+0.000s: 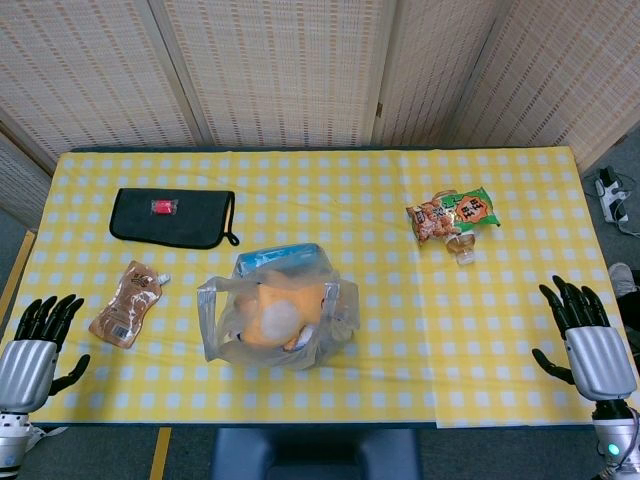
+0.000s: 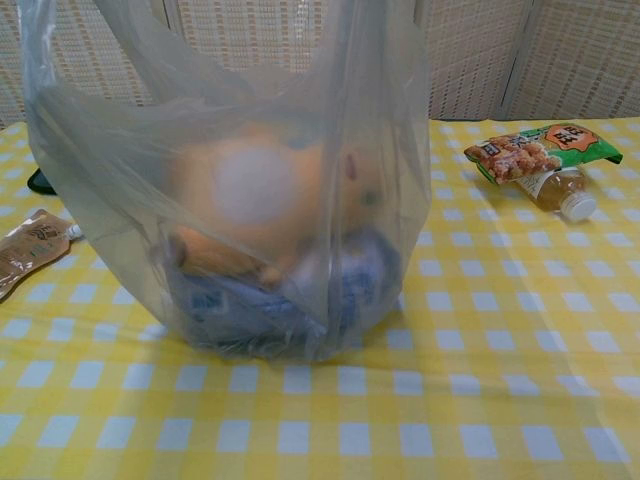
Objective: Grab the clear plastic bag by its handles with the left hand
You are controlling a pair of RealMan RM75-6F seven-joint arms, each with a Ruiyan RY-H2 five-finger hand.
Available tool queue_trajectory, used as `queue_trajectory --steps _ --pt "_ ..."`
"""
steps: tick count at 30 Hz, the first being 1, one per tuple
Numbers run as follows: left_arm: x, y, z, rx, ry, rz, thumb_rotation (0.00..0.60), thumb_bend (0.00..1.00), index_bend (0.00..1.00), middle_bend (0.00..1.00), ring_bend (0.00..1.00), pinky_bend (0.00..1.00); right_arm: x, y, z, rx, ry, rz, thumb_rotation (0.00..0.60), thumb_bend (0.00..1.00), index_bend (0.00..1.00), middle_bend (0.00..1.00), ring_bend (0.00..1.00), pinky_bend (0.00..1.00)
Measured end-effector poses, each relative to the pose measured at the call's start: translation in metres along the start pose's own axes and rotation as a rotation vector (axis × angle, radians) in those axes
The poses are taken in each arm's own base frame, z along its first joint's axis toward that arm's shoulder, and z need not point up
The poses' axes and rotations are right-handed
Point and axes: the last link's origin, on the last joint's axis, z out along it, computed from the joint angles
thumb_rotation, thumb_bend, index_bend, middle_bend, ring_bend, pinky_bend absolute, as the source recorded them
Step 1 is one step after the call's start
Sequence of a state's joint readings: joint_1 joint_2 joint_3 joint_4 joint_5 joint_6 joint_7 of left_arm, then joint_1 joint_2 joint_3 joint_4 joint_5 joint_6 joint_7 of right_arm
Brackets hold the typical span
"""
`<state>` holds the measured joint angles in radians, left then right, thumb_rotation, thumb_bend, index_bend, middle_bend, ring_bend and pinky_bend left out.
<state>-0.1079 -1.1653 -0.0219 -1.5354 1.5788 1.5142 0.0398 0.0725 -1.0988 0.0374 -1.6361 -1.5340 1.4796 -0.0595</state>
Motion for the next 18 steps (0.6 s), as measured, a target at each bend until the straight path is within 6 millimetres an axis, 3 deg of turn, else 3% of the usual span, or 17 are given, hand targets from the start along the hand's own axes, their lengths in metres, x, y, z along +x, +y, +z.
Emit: queue_trajectory --steps 11,18 --pt "-0.007 0.003 0.008 -0.058 -0.112 -0.165 0.6 0.35 0.12 0.11 0.02 0.0 0.001 0.0 -0.005 0.02 -0.006 0.003 0.6 0.27 0.0 0.0 0.0 0.0" --pt "-0.003 0.016 0.008 -0.15 -0.126 -0.347 0.6 0.35 0.12 0.11 0.04 0.08 0.006 0.002 -0.015 0.024 0.01 0.022 0.6 0.27 0.0 0.0 0.0 0.0"
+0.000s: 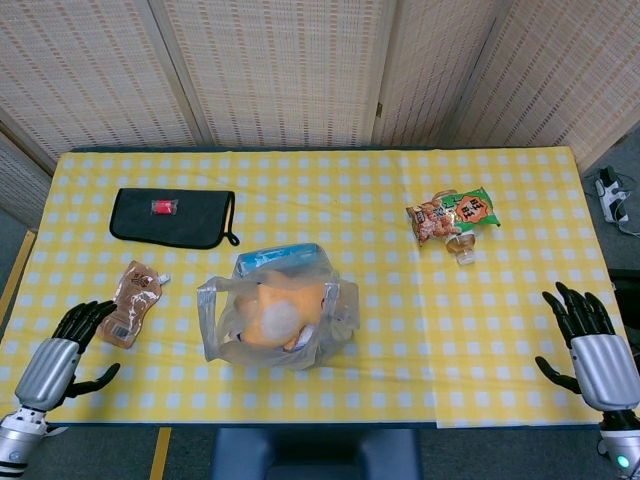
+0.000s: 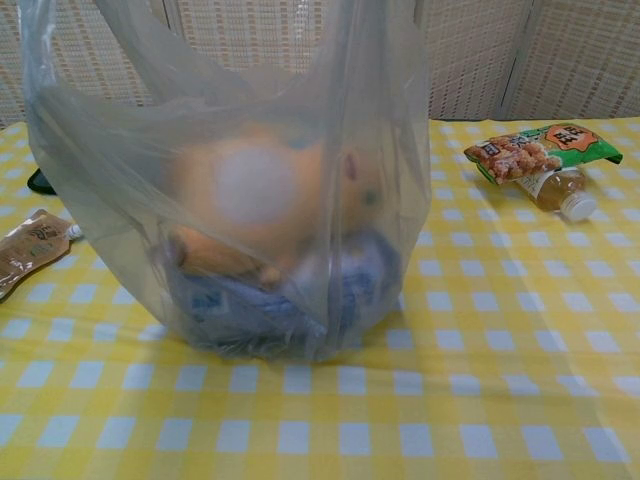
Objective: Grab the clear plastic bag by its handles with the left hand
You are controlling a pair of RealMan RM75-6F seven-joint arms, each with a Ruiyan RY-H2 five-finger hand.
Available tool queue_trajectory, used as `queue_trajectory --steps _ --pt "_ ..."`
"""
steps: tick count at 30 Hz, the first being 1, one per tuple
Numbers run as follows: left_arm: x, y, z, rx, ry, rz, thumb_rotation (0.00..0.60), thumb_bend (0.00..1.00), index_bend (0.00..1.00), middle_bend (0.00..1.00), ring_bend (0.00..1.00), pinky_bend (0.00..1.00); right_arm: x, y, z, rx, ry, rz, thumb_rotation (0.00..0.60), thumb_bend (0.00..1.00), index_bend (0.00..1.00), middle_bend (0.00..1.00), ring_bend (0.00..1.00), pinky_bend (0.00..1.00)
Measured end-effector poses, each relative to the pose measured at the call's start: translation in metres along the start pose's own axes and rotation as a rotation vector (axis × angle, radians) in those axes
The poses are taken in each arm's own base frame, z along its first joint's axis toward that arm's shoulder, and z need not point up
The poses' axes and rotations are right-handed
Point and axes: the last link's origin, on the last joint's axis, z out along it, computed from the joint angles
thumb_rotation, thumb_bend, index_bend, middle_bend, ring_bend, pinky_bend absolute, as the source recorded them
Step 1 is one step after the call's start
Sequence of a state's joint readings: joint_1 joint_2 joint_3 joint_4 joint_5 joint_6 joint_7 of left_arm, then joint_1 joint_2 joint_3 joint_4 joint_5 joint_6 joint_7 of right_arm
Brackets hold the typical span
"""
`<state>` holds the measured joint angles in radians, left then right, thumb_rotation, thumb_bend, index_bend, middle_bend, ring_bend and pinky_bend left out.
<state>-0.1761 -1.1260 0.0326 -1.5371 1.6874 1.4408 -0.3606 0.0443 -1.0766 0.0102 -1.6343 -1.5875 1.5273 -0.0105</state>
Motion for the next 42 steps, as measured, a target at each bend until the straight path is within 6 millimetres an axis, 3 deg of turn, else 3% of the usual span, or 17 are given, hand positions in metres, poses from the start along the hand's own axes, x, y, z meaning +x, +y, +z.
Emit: queue_trajectory --steps 11,17,23,42 --pt "0.015 0.04 0.003 -0.226 -0.189 -0.712 0.6 0.34 0.08 0.11 0.03 0.09 -0.003 -0.008 -0.007 0.056 -0.037 0.01 0.6 0.27 0.0 0.0 0.0 0.0" --pt "0.027 0.07 0.008 -0.335 -0.34 -0.974 0.6 0.33 0.09 0.11 0.04 0.13 0.0 -0.008 -0.011 0.065 -0.028 0.019 0.6 0.27 0.0 0.0 0.0 0.0" --pt "0.032 0.088 0.022 -0.364 -0.432 -1.06 0.6 0.32 0.08 0.11 0.03 0.13 -0.001 -0.008 -0.011 0.064 -0.032 0.017 0.6 0.27 0.0 0.0 0.0 0.0" --pt "0.039 0.112 0.072 -0.325 -0.619 -1.265 0.6 0.31 0.1 0.11 0.04 0.16 0.0 -0.007 -0.008 0.062 -0.039 0.027 0.6 0.27 0.0 0.0 0.0 0.0"
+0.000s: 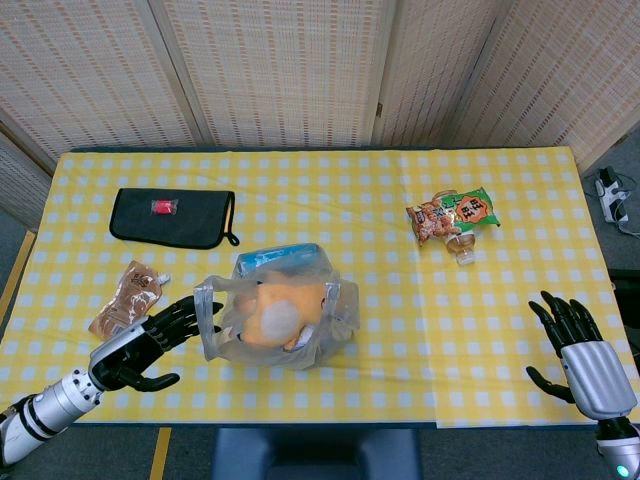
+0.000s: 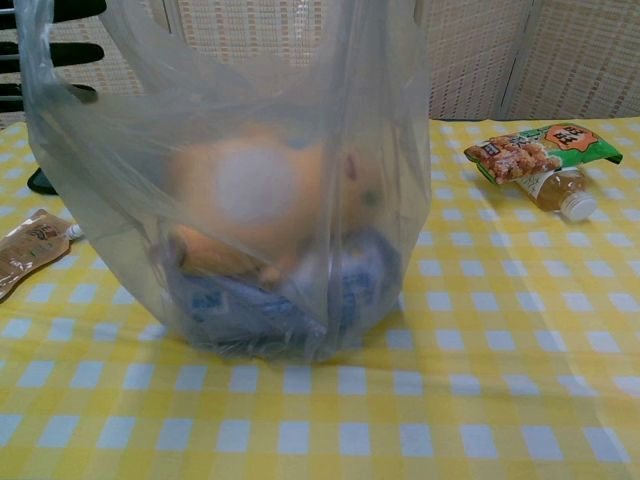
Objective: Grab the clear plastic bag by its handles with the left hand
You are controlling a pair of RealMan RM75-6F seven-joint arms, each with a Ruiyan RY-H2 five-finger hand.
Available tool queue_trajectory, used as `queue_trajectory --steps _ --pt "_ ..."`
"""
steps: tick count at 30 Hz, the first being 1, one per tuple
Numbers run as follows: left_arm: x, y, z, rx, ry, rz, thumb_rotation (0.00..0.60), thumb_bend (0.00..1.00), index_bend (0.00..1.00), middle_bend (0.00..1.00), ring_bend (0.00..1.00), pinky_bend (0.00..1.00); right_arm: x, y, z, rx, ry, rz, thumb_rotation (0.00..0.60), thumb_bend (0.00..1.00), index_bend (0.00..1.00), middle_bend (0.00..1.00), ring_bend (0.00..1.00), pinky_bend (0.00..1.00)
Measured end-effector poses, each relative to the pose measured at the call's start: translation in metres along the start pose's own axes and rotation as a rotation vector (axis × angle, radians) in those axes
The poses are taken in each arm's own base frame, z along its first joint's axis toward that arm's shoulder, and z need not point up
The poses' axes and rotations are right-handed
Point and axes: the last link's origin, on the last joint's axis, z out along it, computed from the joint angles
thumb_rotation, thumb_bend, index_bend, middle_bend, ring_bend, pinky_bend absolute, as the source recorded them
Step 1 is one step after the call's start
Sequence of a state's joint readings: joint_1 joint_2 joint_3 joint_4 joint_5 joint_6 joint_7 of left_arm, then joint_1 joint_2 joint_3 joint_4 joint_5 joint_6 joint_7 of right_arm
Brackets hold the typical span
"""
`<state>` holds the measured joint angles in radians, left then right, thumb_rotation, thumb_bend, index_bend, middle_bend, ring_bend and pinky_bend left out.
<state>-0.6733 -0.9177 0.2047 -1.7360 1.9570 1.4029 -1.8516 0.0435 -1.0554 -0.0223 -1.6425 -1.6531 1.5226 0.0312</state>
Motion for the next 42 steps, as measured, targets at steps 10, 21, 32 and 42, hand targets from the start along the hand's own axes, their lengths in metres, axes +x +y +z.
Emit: queue_trajectory --steps 10,21,32,42 --pt "0.004 -0.002 0.018 0.025 -0.041 0.007 0.6 0.3 0.11 0.11 0.06 0.19 -0.003 0.002 0.004 -0.009 -0.015 -0.002 0.6 0.27 0.0 0.0 0.0 0.0" --pt "-0.001 0.003 0.043 -0.006 -0.119 0.002 0.6 0.29 0.11 0.11 0.07 0.19 -0.003 0.005 0.008 -0.027 -0.017 0.002 0.6 0.27 0.0 0.0 0.0 0.0" --pt "0.0 0.005 0.068 -0.047 -0.148 -0.011 0.6 0.29 0.14 0.12 0.07 0.19 -0.003 0.006 0.01 -0.032 -0.025 0.007 0.6 0.27 0.0 0.0 0.0 0.0" --pt "-0.008 0.003 0.096 -0.119 -0.178 -0.018 0.6 0.28 0.17 0.15 0.07 0.19 -0.003 0.008 0.011 -0.041 -0.03 0.009 0.6 0.27 0.0 0.0 0.0 0.0"
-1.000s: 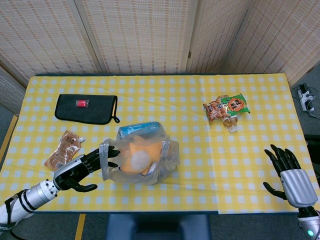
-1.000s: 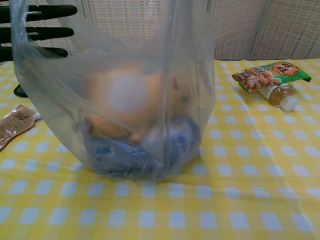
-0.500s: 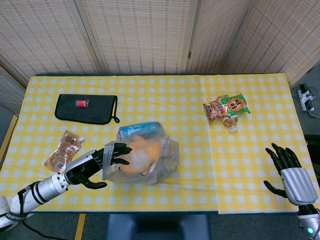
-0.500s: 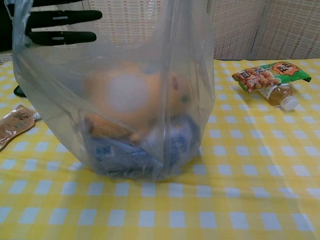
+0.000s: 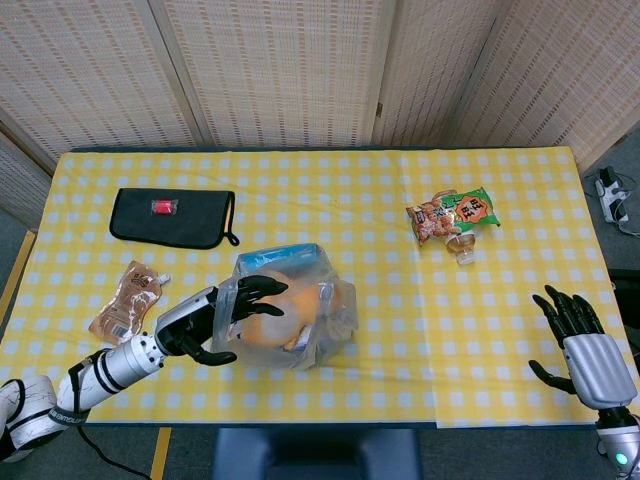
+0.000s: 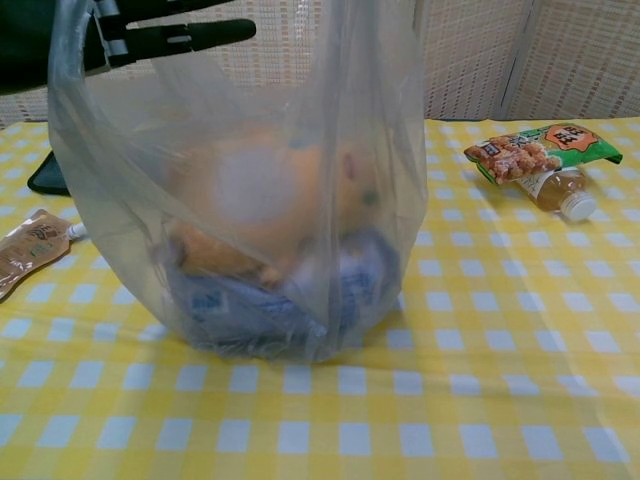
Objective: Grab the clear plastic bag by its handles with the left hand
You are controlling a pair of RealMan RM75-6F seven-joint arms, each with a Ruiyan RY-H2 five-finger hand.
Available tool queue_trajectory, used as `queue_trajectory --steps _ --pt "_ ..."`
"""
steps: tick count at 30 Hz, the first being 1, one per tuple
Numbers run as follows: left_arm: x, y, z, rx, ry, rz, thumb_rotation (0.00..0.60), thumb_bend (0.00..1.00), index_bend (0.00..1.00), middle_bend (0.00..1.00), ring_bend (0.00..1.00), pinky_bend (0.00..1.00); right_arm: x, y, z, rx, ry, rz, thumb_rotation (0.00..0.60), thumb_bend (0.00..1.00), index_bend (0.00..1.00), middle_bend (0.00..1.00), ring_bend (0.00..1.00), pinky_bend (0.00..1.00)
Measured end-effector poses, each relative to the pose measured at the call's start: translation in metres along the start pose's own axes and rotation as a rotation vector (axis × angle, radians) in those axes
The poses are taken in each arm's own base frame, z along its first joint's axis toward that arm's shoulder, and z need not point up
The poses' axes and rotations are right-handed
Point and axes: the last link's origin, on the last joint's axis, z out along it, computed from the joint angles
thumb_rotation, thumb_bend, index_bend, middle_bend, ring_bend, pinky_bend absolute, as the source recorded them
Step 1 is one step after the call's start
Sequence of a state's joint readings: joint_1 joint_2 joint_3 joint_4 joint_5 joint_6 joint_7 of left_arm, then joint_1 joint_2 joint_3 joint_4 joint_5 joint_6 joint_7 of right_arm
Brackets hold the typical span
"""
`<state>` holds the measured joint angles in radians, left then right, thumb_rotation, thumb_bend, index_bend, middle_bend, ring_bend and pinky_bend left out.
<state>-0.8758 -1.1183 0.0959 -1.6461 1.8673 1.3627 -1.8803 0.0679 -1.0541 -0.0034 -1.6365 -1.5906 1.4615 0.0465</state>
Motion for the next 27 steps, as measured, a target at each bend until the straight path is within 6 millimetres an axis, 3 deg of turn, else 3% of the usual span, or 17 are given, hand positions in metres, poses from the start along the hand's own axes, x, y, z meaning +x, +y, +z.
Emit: queue_trajectory --steps 9,27 --pt "0.0 -0.013 0.021 0.004 0.014 0.0 0.6 0.28 0.17 0.15 0.06 0.16 0.002 0.002 0.001 -0.002 -0.001 0.007 0.6 0.27 0.0 0.0 0.0 0.0" --pt "-0.016 -0.031 0.042 0.066 -0.057 0.0 0.6 0.28 0.17 0.15 0.07 0.17 0.003 0.002 0.0 0.002 -0.005 0.012 0.6 0.27 0.0 0.0 0.0 0.0"
